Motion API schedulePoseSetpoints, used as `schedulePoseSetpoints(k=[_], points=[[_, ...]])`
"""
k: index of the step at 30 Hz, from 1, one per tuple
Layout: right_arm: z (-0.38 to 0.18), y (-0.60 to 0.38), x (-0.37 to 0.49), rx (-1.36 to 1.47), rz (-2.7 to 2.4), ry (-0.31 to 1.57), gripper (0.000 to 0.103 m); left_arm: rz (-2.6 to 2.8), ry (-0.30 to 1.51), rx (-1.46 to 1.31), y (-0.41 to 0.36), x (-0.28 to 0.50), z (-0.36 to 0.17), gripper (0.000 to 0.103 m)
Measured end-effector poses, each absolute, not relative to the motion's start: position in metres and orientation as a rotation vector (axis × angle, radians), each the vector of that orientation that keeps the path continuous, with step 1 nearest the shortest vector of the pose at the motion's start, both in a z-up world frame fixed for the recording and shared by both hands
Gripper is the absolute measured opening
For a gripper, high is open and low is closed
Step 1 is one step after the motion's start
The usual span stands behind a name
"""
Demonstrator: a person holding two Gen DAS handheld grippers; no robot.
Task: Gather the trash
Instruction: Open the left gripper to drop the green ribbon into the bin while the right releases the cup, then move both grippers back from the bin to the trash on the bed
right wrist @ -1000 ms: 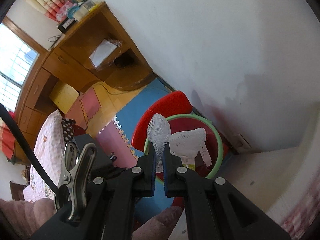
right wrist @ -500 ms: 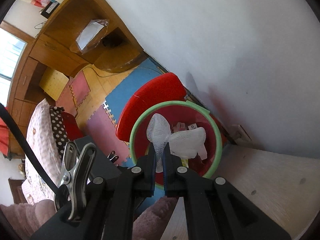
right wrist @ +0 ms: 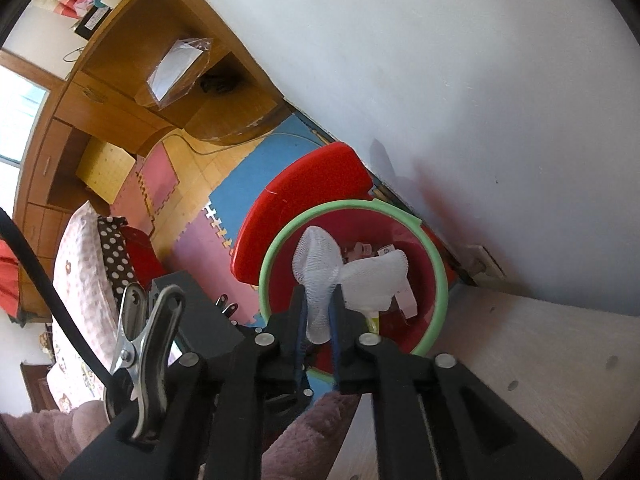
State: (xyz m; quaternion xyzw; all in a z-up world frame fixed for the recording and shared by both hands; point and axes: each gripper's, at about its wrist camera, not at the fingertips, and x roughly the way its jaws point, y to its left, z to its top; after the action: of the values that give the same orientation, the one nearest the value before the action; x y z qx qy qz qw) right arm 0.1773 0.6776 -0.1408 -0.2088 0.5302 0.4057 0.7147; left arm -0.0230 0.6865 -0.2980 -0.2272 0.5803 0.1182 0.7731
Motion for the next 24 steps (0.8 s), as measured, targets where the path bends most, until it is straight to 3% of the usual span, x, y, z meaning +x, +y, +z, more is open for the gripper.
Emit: schedulePoseSetpoints(k=[2,6,24], points=[[-0.139,0.678,0.176,-0.467,0.898,1.162,0.016,0.261,1.257,-0.494,0.688,-0.024,-0.297,0.044],[-0.135,0.678,0.174,-0.458,0.909,1.154,0.029,0.265,1.258,-0.504,0.69,-0.026,-0.294,0.044],[-0.105,0.652,0.148,-0.342,0.922,1.1,0.03,0.318,1.203,-0.597,0.698,-0.049,-0.24,0.044]])
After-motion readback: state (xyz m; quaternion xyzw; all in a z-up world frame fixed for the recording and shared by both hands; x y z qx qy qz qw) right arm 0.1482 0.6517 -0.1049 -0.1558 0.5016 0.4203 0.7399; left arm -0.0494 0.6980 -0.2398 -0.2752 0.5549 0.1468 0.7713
